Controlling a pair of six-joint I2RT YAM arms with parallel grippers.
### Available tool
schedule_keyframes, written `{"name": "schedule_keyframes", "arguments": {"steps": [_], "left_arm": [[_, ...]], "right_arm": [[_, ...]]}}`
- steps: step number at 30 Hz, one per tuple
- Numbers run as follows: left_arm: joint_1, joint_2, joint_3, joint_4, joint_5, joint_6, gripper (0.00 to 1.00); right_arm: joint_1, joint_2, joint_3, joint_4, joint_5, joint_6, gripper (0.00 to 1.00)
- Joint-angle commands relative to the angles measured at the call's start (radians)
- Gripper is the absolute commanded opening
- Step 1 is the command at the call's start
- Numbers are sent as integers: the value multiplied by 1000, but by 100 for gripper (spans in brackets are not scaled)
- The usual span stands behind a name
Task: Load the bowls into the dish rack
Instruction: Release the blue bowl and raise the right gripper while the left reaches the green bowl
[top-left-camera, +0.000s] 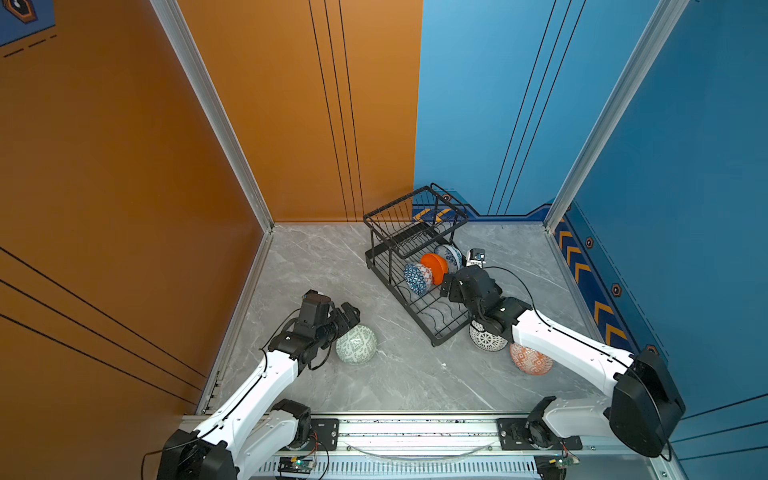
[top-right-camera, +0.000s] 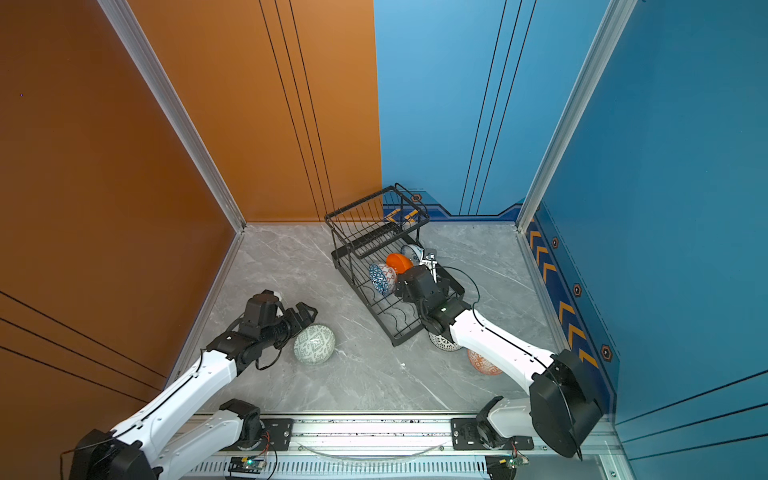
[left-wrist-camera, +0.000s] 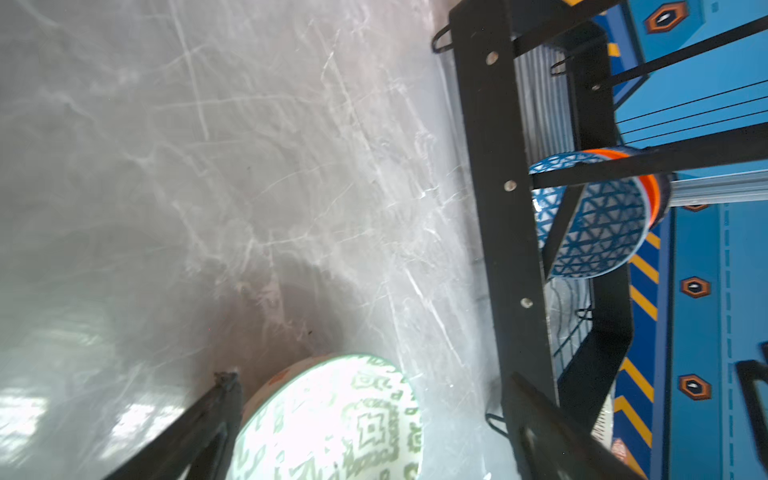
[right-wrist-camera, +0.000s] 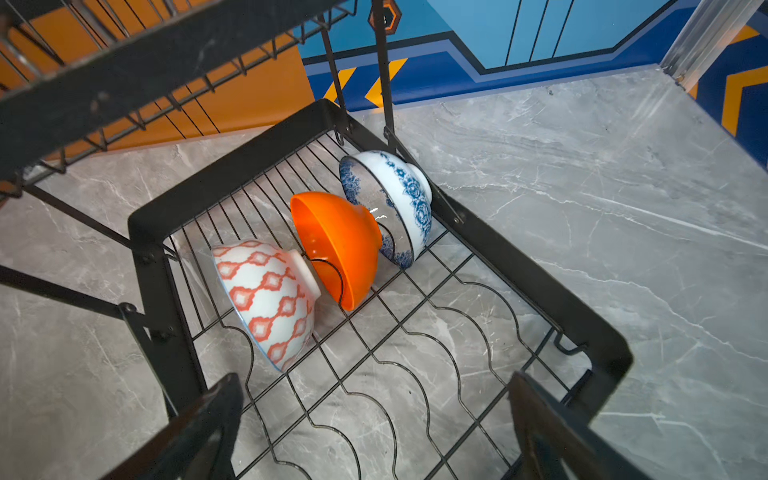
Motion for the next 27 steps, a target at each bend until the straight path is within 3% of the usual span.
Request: {"name": "schedule_keyframes", "arguments": {"steps": [1,4,15,27], "left_arm": [[-5,-32,24,-146,-58,51,98],[-7,-23,6,-151,-45,48,100],[3,-28,-24,-192,-18,97,59],[7,31,-33,-193,15,143,38]], "right_arm": [[-21,-27,-24,-5,-90,-50,100],[-34,-31,-31,10,-125,-50,100],[-32,-29,-15,21,-252,-62,100],[-36,-42,-20,26,-258,-52,100]]}}
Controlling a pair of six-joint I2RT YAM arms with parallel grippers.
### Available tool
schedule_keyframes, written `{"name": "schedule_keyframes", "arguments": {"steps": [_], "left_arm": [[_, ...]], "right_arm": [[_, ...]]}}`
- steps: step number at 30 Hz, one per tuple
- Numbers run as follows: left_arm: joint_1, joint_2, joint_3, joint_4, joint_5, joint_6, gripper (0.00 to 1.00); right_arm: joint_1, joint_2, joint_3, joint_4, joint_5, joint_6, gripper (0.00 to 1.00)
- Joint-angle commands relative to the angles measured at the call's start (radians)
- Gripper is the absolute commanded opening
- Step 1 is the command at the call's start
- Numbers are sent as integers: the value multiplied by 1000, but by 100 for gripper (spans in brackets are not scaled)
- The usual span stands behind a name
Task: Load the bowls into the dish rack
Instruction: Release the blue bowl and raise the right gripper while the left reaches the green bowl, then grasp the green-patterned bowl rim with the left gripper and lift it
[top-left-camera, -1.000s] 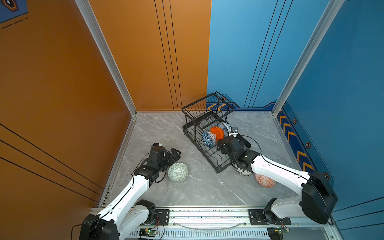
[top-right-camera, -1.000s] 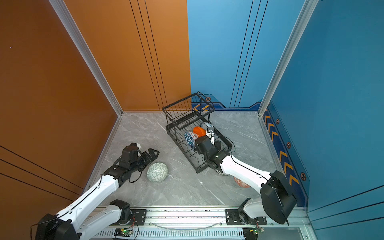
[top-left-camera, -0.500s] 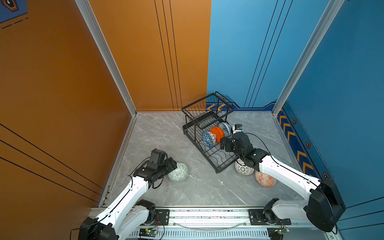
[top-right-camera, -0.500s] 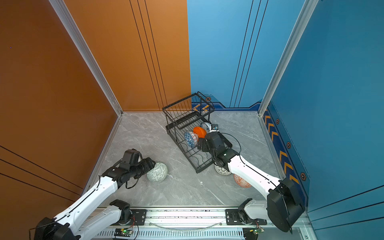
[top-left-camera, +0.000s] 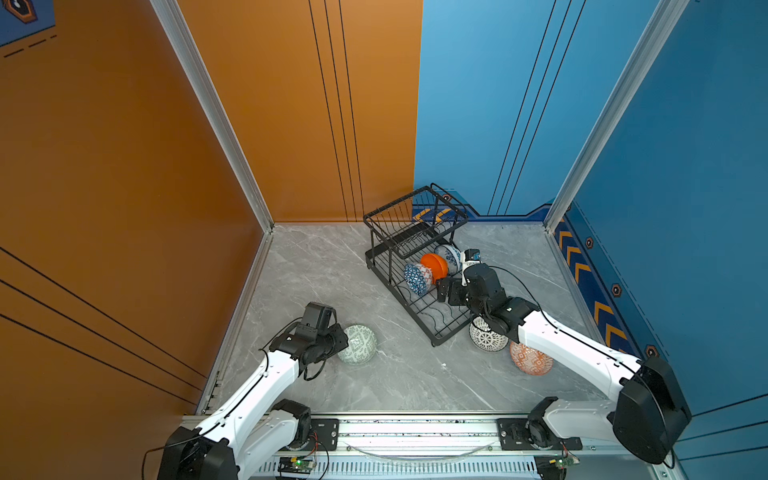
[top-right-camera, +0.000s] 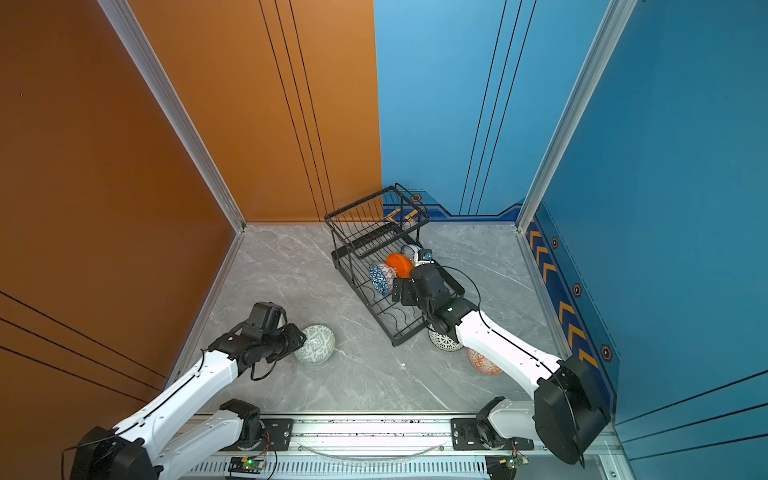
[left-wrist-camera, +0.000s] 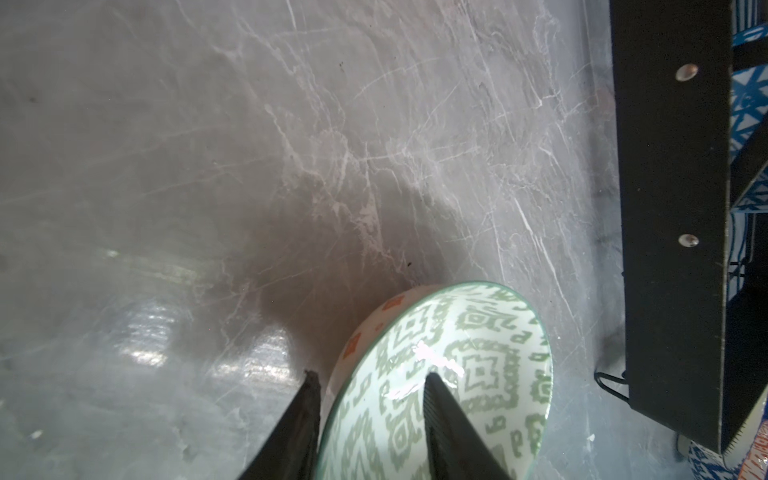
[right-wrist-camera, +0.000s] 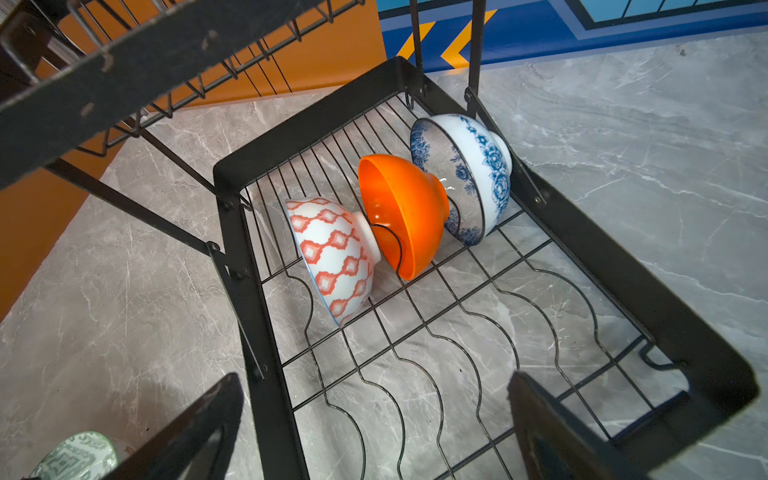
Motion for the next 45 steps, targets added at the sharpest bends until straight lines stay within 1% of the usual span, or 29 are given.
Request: {"name": "schedule_keyframes", "arguments": {"steps": [1,2,4,5,10,13,16,18,25,28,30,33,38,40,41,45], "left_arm": [[6,4,-16,-21,17,25,37],[6,6,-15,-17,18,29,34],[6,9,-13,-10,18,35,23],[6,13,-13,-1,23,37,19],[5,43,-14,38,41,34,13],[1,69,-18,76,54,27,8],[-7,100,-15,101,60,24,5],[-10,112,-15,117,59,19,1],[-11,104,-35,227,48,-31,0],[-11,81,-49,313,31,-91,0],[-11,57,-64,404,23,-139,0],[-14,35,-59,450,-2,-172,0],[-17,-18,-63,500,-46,-193,0],[-17,-38,-73,526,-68,-208,0],[-17,-46,-75,531,-77,-214,0],[-22,-74,-84,556,-111,-237,0]], "right_arm": [[-6,-20,-2,17,-16,-5,100],[-8,-16,-1,18,-18,-2,100],[-7,-6,2,20,-24,2,100],[-7,-2,2,21,-25,6,100],[-12,-3,-2,27,-22,25,100],[-16,-8,-7,27,-23,29,100],[-21,-9,-9,26,-25,33,100],[-25,-11,-11,25,-29,36,100],[-26,4,-4,25,-51,42,100],[-26,12,10,14,-68,50,100],[-19,18,23,3,-74,55,100],[0,33,51,-27,-72,65,100],[59,78,111,-51,-78,92,100],[80,118,145,-54,-73,110,100],[113,138,164,-57,-78,121,99],[154,208,222,-35,-112,183,93]]}}
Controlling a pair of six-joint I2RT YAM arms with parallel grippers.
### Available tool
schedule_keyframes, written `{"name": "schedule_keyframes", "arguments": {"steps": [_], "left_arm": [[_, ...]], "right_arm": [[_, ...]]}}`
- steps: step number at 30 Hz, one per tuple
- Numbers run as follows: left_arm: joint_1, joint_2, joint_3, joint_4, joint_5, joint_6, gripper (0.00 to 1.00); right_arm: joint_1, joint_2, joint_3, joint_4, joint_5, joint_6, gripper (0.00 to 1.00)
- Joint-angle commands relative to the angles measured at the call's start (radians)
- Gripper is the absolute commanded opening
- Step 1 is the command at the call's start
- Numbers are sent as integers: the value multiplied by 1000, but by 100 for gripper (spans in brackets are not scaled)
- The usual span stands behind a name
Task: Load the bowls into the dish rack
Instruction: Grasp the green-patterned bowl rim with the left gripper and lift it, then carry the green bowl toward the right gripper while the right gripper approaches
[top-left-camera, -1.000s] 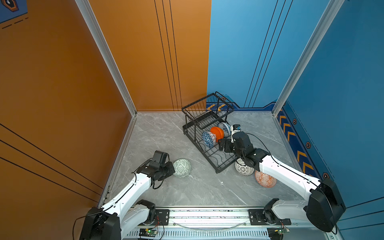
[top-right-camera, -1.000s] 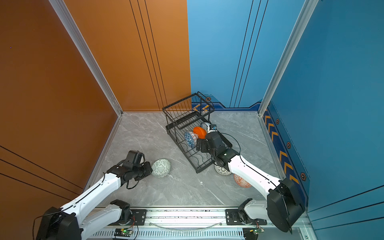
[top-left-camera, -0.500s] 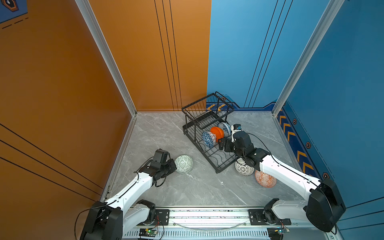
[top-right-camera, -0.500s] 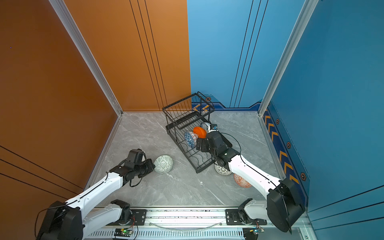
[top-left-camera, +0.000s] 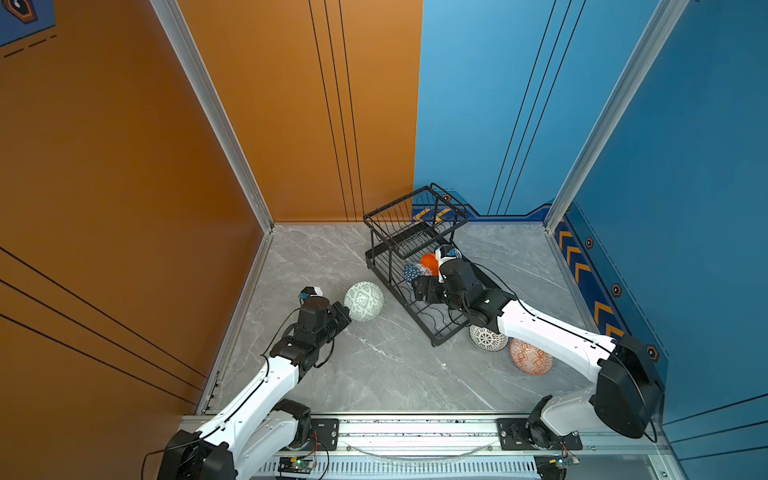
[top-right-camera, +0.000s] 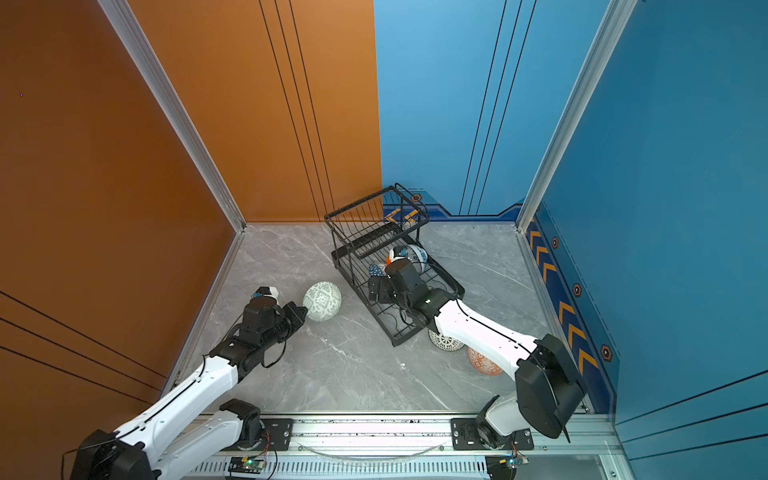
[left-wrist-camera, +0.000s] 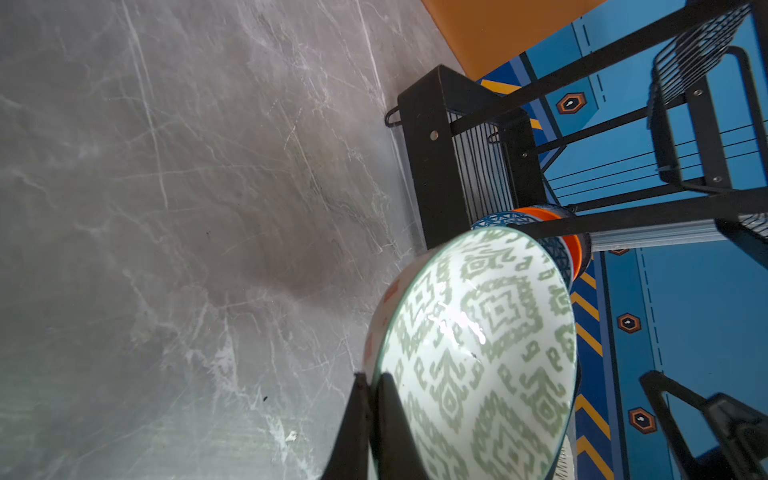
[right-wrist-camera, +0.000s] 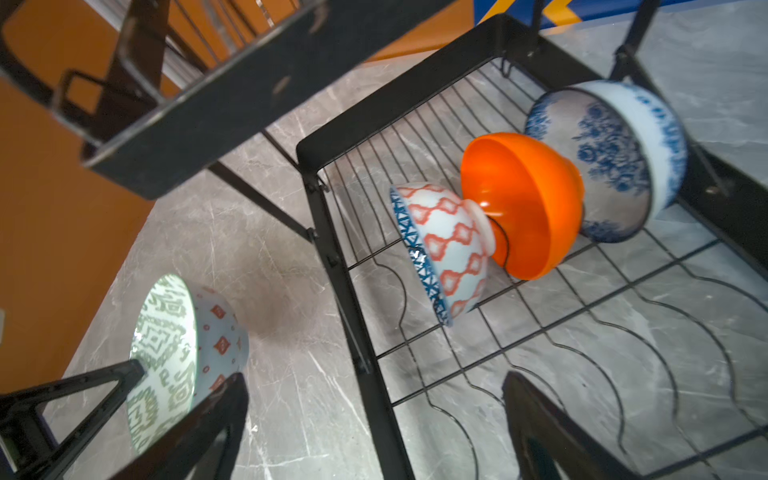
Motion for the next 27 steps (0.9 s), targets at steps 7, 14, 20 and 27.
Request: {"name": "schedule_keyframes", "arguments": {"steps": [7,14,20,27], "left_arm": [[-72,-50,-12,95,-144,-29,0],[-143,-50,-8,112,-201,-32,0],[-180,-80,-4,119,-235,-28,0],[-226,-84,13,126,-271,-23,0]], "right_arm": [[78,119,122,65,-119,139,84],[131,158,166,44,-97,143,72],[161,175,175,4,-38,133,61],[173,190,189,-23,10,125,49]]}}
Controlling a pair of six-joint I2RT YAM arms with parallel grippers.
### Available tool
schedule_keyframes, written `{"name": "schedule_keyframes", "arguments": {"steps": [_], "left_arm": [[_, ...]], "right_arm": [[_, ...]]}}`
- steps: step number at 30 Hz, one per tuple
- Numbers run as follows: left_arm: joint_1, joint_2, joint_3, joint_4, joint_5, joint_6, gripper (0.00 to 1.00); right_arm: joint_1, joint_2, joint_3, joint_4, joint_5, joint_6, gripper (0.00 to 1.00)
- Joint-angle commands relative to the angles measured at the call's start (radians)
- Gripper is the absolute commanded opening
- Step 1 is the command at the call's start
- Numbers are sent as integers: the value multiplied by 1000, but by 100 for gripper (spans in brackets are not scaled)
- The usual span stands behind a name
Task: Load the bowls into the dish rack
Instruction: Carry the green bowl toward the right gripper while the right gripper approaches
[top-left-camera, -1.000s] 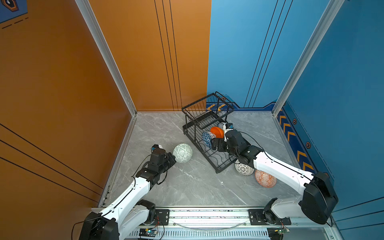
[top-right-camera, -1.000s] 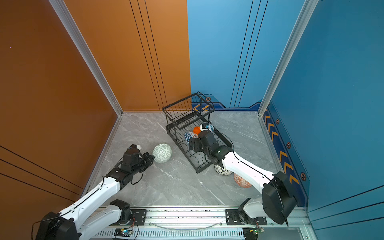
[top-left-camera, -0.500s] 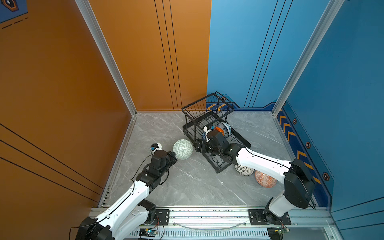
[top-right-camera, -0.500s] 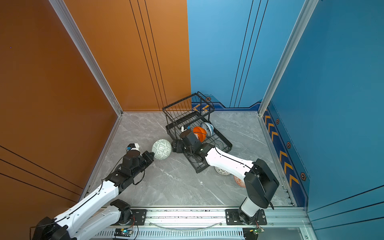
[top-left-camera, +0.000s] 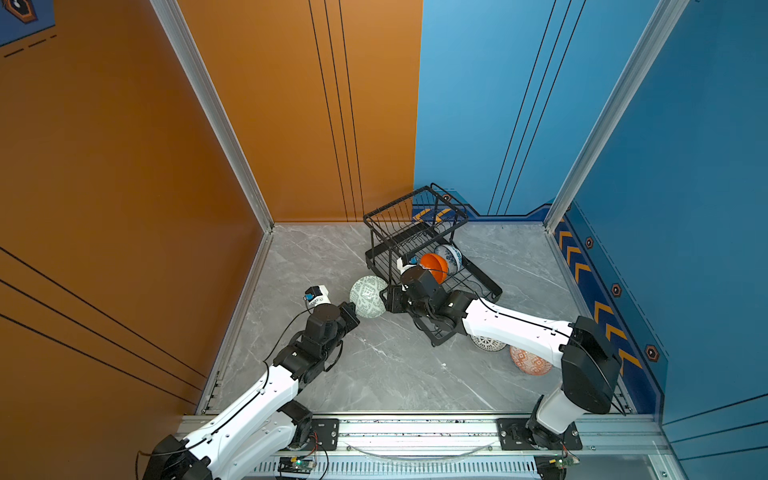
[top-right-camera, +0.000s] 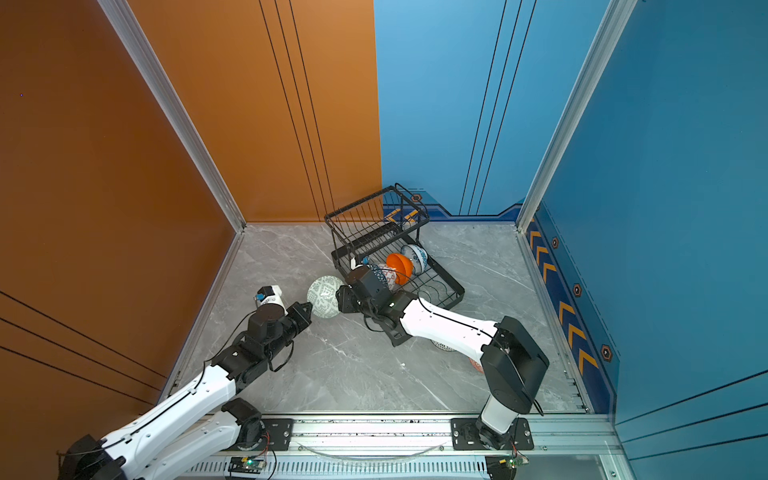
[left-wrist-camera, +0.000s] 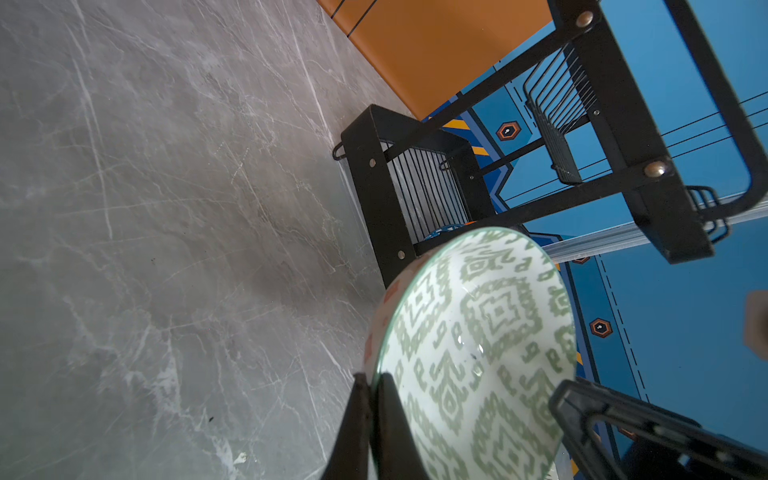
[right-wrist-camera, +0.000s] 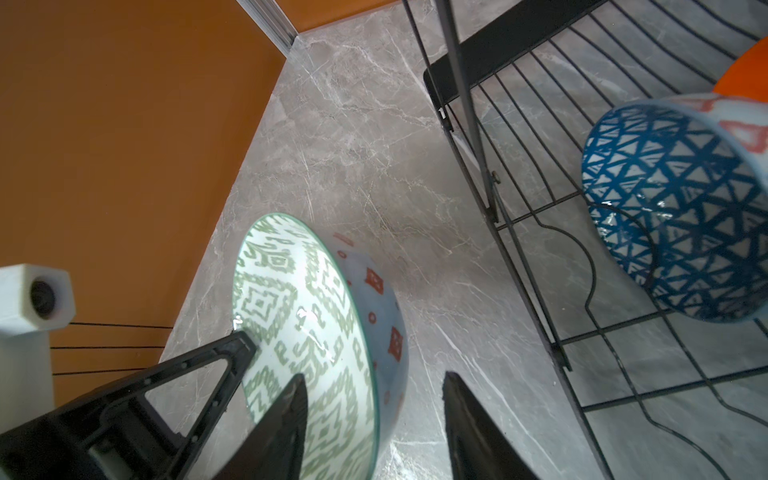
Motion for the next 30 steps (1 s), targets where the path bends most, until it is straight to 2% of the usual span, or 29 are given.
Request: {"name": "schedule_keyframes", "arguments": {"steps": [1,12,17,19,22,23,28,30], "left_arm": [[-24,-10,31,64,-45,0,0],[-103,42,64,108,-75,12,0],[-132,60,84,109,-80,20,0],[-140,64,88,110,-81,19,1],[-148,76,91,112,-80,20,8],[-149,80,92,112,-79,19,14],[-150,98,101,111,-57,10,59],[-151,104,105,111,-43,10,83]], "right_arm": [[6,14,30,-40,55,-10,47],[9,-8,14,-50,125,-18,20],[8,-26,7,-71,153,-32,2],[8,-40,0,-81,176,-39,0],[6,-68,-16,-96,212,-50,0],[3,-78,-22,-101,221,-55,0],[-11,-125,-26,-164,289,-106,0],[-26,-150,-39,-190,319,-125,0]]}}
